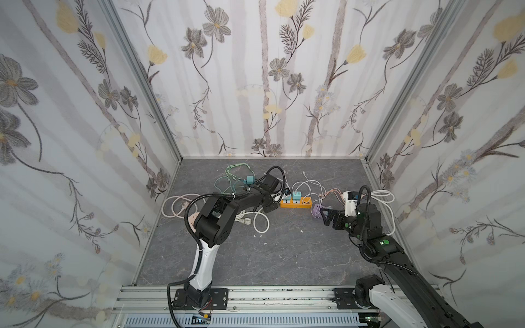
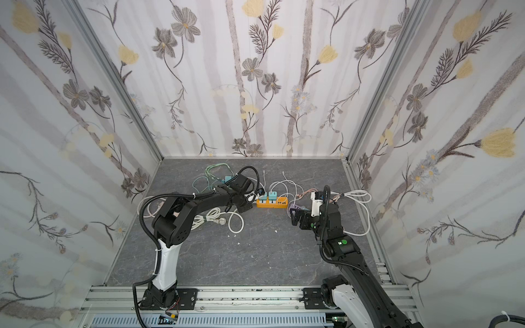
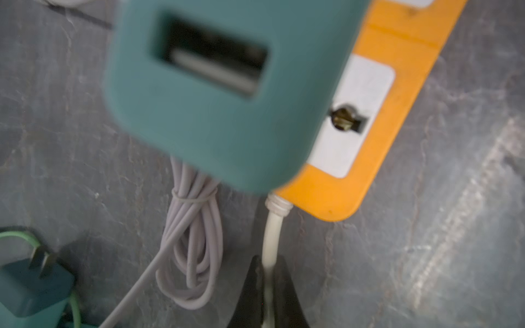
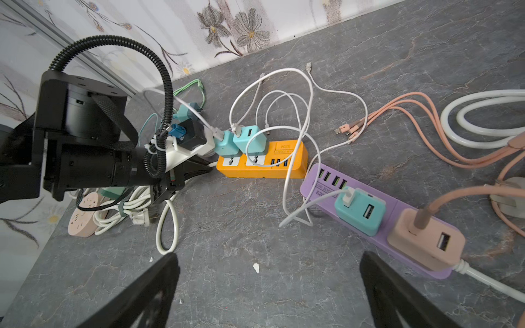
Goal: Insert the plug
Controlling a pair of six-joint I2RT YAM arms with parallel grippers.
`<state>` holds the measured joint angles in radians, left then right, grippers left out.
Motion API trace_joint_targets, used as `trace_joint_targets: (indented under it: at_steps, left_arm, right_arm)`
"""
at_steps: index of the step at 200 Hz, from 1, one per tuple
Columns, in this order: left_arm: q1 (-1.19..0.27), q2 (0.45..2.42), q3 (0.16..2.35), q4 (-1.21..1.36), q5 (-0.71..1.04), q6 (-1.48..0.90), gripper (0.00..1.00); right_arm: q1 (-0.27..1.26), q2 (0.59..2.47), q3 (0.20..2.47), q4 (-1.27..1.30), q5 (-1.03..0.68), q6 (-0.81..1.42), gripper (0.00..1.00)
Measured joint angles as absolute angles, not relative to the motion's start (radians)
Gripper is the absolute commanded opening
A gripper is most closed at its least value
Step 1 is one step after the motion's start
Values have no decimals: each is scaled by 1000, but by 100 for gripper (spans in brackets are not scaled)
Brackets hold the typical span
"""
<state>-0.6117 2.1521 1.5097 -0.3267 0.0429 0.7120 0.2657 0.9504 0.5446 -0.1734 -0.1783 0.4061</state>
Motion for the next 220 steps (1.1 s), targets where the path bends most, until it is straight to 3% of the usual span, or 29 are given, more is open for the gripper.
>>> trace_joint_targets:
  at_steps: [123,151,165,194,220]
  left_arm:
    - [-647,2515,2156,-559,91,739,1]
    - [-667,2578,2272,-596,103,728,5]
    - [-669,2589,2291,-609,106,726,17]
    - [-651,2560,2265,-617,104,699,60]
    - [-607,2412,2080,-583,96,669,74]
  right_arm:
    - [247,948,580,-181,-249,391,99]
    - [247,952,587,-181,-268,391,99]
    - [247,950,594,-183,-282,391,99]
    - [247,938,602,-192,-299,384,99]
    - [247,937,604,-202,-305,384,99]
